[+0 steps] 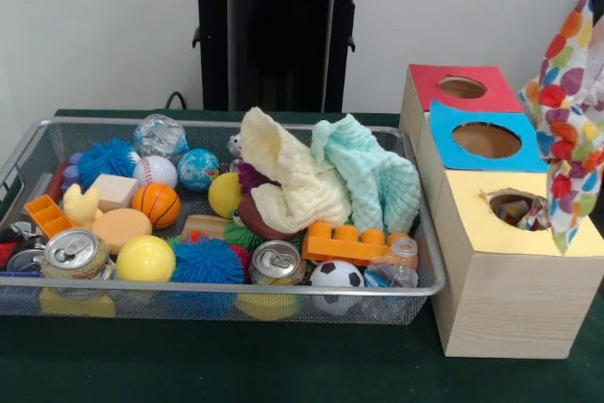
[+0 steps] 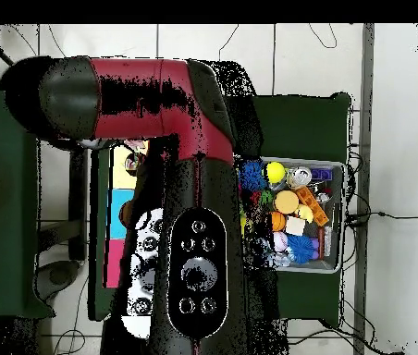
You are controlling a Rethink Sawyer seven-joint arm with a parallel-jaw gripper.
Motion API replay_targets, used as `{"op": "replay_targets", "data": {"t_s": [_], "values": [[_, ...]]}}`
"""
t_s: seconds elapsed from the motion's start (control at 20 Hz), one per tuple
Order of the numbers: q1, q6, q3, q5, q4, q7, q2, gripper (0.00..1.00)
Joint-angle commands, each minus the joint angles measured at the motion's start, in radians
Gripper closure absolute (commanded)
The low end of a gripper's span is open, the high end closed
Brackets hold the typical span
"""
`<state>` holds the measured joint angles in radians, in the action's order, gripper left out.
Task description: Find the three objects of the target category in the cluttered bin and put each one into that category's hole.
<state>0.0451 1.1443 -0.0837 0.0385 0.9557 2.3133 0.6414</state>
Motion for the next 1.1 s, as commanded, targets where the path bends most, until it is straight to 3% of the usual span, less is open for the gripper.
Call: {"op": "replay_targets", "data": {"t_s": [0.05, 0.5, 1.1], "values": [[-0.036, -0.025, 0.013, -0.019, 0.045, 0.100, -0.050, 1.00], [-0.056, -0.085, 0.019, -0.022, 0.085, 0.080, -0.066, 1.00], [-0.048, -0.168, 0.006, -0.017, 0.260, 0.078, -0.012, 1.00]]}}
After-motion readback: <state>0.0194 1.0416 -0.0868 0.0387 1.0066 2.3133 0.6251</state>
